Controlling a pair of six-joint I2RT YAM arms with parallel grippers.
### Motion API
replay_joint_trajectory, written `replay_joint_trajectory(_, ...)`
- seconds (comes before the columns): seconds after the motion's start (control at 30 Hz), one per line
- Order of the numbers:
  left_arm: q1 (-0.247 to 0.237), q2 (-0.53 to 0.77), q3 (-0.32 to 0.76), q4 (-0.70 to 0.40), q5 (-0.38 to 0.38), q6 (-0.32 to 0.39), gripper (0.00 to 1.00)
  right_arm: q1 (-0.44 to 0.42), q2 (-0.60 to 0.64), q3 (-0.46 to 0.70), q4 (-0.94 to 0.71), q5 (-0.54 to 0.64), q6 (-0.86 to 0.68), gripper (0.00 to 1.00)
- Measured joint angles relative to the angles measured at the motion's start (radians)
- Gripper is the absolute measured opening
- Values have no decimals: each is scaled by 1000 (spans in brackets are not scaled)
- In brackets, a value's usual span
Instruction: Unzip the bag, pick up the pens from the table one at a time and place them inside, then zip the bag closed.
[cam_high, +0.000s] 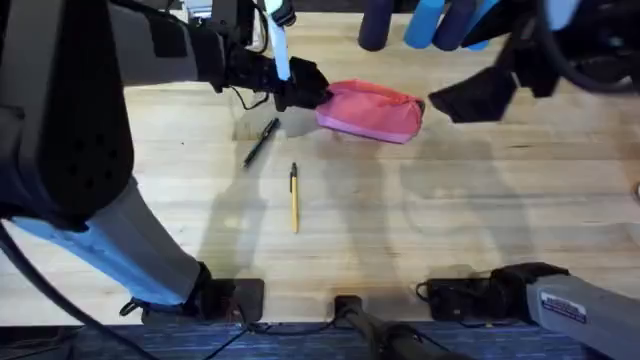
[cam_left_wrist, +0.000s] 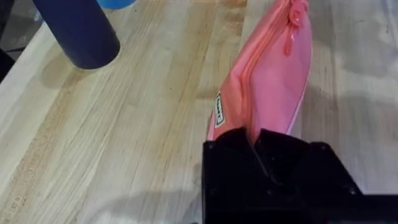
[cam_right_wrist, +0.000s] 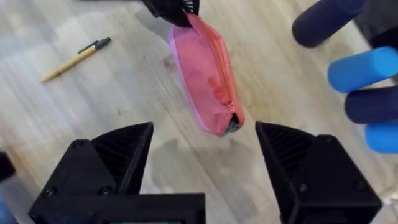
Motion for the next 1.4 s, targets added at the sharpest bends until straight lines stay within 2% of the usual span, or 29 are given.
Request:
replay_joint_trajectory(0.13, 0, 0, 0, 0, 0, 0, 42, 0, -50, 0, -47, 0, -70, 997)
replay_joint_trajectory(0.53, 0, 0, 0, 0, 0, 0, 42, 0, -34, 0, -89, 0, -247, 997)
replay_joint_trajectory(0.87, 0, 0, 0, 0, 0, 0, 42, 0, -24, 0, -89, 0, -284, 996)
replay_joint_trajectory(1.4, 0, 0, 0, 0, 0, 0, 42, 11, 227, 0, 0, -1, -287, 997)
